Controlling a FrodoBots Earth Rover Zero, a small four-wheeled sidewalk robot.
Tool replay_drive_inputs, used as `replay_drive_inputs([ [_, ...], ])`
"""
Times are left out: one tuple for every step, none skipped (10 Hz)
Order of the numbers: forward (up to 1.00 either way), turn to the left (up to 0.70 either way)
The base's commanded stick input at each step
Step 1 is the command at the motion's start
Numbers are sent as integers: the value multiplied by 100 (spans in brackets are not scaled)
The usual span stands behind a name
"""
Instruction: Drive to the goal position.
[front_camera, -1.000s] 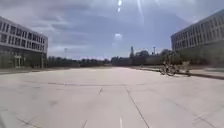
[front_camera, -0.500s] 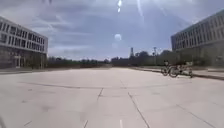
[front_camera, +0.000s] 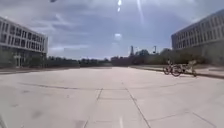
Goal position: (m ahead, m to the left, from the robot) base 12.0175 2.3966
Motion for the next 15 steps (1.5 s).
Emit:
replay_drive_inputs([
  [50, 0],
  [50, 0],
  [50, 0],
  [50, 0],
  [50, 0],
  [50, 0],
  [50, -2],
  [50, -5],
  [50, -8],
  [50, -7],
  [50, -4],
  [50, -1],
  [50, 0],
  [50, 0],
  [50, 0],
])
